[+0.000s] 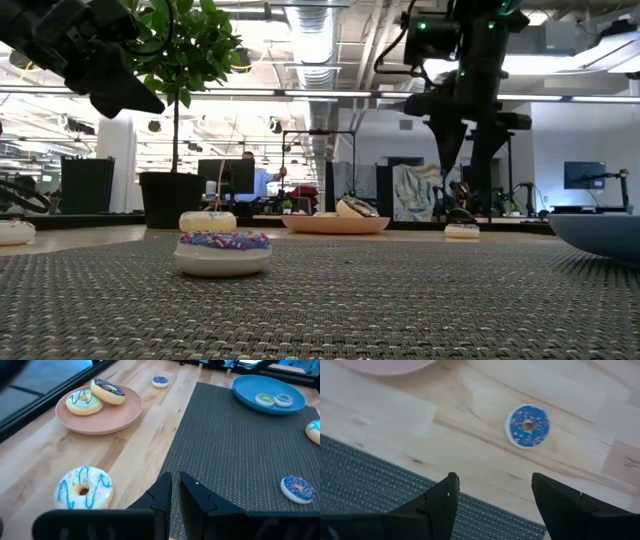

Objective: Pick & Place donuts
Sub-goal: Put the small white donut on the blue plate

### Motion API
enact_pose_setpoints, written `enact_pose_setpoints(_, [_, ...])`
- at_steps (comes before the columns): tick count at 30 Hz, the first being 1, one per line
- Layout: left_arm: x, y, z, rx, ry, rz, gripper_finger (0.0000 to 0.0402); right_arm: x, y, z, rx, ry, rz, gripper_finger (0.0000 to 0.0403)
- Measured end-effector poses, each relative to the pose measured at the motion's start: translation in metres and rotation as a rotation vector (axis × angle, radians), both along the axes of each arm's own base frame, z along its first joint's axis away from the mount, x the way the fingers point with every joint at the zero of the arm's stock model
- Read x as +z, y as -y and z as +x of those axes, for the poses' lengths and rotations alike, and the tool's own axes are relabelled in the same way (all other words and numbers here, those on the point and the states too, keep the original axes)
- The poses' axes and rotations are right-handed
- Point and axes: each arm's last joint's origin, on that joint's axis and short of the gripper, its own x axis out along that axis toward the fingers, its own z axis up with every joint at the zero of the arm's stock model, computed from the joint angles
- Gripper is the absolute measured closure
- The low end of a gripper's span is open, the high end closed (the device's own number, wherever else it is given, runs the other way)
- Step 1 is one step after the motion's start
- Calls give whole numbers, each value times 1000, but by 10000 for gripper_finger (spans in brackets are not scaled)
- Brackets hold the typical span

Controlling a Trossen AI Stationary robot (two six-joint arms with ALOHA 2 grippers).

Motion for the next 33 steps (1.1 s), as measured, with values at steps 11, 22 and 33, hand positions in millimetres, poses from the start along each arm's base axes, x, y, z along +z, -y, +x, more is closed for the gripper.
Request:
enact_pose_setpoints(11, [-2, -3, -1, 203, 64, -190, 242, 2, 6, -2, 165, -33, -28, 163])
enact_pose_setpoints(22, [36, 0, 21, 259, 161, -100, 184, 3, 29, -15, 296, -131, -43, 163])
enact_pose_setpoints(33, [34, 20, 75, 230, -557, -150, 184, 5, 42, -23, 373, -165, -50, 163])
